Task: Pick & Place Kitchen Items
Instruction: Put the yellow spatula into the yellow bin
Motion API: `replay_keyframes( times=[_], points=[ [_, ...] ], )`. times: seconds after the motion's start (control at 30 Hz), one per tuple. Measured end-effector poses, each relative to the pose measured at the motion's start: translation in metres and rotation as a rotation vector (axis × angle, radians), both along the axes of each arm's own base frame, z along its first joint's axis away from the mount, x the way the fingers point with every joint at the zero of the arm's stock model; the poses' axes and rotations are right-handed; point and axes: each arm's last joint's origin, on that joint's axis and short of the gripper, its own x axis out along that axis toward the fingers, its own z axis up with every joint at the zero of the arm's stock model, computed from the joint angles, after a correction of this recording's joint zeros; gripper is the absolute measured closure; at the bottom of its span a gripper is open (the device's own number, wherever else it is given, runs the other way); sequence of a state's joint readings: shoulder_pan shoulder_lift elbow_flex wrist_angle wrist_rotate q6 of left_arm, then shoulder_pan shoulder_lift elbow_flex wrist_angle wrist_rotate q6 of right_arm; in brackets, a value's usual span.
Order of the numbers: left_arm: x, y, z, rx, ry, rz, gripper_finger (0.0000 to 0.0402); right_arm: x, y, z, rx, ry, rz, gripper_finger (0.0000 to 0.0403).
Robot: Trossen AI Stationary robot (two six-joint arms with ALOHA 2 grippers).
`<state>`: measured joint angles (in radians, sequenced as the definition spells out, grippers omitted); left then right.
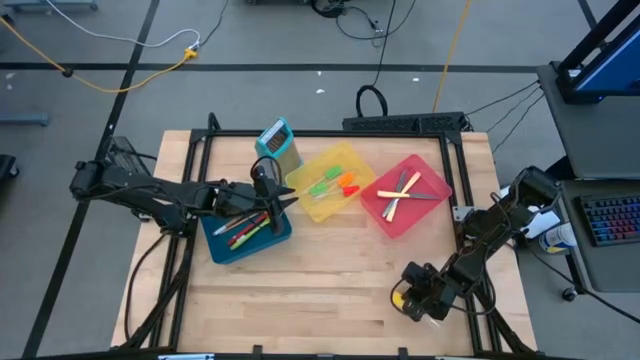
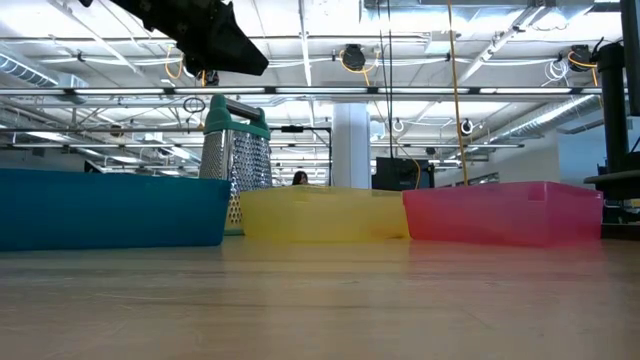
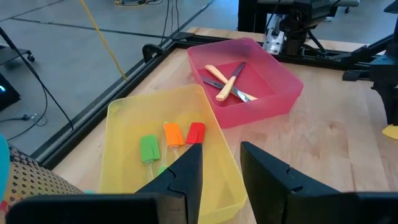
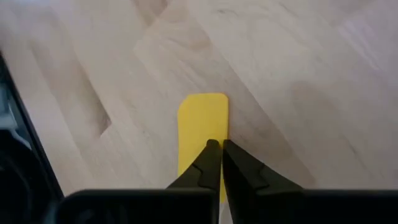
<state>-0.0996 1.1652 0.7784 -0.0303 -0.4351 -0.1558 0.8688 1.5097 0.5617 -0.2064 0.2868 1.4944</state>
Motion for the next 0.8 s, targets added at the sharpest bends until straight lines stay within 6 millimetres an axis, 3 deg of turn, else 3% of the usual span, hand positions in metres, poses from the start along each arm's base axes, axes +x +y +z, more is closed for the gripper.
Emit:
replay_keyframes(
  times=[0.17,0.37,0.53,0.8],
  points=[
    [0.0,0.0,0.0,-0.005,-0.002,0.002,0.0289,0.005,0.003,0.003,-0.029,-0.077,0.107,0.037],
    [0.0,0.0,0.0,-0.009,-0.004,0.004,0.0289,0.012,0.013,0.008,-0.028,-0.196,0.258,0.0285],
    [0.0,0.0,0.0,-0.025,-0.011,0.01,0.0289,0.006,0.022,0.008,-0.146,-0.26,0.487,0.0227],
    [0.0,0.0,0.0,-0.075,-0.033,0.032,0.0289,-0.005,0.034,-0.022,-0.321,-0.269,0.549,0.0224]
  ],
)
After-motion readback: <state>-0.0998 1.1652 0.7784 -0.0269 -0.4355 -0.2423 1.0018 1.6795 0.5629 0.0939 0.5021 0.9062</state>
